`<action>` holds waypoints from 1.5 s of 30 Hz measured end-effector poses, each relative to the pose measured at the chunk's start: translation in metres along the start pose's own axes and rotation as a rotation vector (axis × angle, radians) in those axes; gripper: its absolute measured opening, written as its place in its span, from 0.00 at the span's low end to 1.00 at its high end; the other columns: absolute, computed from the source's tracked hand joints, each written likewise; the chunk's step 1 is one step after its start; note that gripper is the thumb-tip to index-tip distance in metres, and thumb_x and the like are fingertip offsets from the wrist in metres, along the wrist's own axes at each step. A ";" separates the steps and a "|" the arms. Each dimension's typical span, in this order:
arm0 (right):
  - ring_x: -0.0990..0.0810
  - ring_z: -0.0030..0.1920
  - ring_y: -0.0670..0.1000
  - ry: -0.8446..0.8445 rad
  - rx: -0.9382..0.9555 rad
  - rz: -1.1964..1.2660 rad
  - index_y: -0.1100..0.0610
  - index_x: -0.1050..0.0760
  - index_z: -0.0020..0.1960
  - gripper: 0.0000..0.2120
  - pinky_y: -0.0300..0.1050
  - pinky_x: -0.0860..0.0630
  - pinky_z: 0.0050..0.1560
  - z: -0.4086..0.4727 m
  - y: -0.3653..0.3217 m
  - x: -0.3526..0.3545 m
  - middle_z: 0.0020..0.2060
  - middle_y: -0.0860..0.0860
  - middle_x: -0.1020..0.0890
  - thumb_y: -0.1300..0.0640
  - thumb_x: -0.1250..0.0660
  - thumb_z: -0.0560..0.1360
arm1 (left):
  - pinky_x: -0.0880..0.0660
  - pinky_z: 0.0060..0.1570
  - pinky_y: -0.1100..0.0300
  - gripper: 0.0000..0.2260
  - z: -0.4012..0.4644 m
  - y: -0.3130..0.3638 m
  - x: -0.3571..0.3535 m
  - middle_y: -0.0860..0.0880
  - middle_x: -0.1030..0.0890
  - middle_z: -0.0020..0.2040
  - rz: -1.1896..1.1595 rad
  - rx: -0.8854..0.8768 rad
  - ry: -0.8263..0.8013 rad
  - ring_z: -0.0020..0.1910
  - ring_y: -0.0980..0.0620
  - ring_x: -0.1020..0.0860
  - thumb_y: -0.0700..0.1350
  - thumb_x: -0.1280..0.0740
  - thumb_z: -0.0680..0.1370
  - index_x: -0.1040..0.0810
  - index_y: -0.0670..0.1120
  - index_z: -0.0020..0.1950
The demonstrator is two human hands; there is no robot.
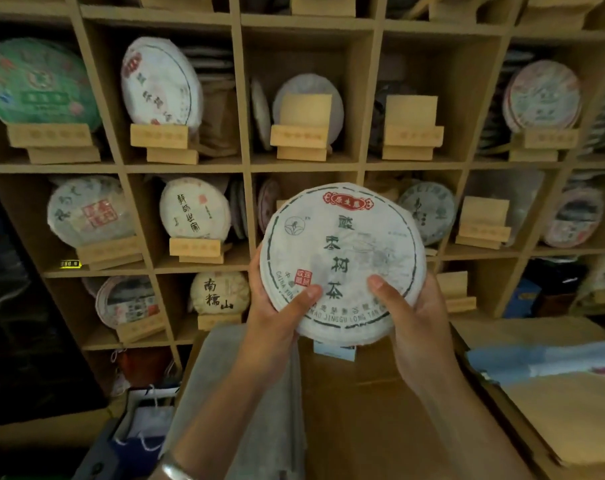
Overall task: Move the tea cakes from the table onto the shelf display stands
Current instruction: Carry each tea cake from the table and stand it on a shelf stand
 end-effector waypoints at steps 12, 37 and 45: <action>0.18 0.60 0.51 0.095 -0.105 0.032 0.52 0.27 0.68 0.31 0.49 0.17 0.53 0.092 0.051 0.048 0.59 0.51 0.16 0.61 0.26 0.66 | 0.17 0.42 0.50 0.35 0.090 -0.063 0.033 0.44 0.16 0.58 0.149 0.285 -0.046 0.55 0.43 0.16 0.38 0.24 0.69 0.33 0.56 0.71; 0.20 0.63 0.57 0.305 -0.054 -0.172 0.57 0.30 0.71 0.28 0.65 0.24 0.63 0.177 0.081 0.058 0.63 0.55 0.19 0.61 0.29 0.72 | 0.40 0.74 0.42 0.51 0.342 -0.186 0.173 0.44 0.39 0.78 0.709 0.284 0.219 0.76 0.42 0.39 0.49 0.22 0.69 0.55 0.52 0.80; 0.19 0.62 0.56 0.354 -0.057 -0.197 0.58 0.30 0.70 0.28 0.64 0.24 0.63 0.181 0.080 0.069 0.62 0.55 0.18 0.61 0.29 0.71 | 0.29 0.65 0.46 0.43 0.352 -0.201 0.177 0.45 0.28 0.70 0.733 0.252 0.169 0.67 0.43 0.29 0.50 0.20 0.67 0.42 0.53 0.76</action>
Point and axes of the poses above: each hand's wrist, its own z-axis towards the middle knuckle, its own x-axis out of the back of the hand, y = z × x, the point moved 6 cm from there along z, towards the middle knuckle
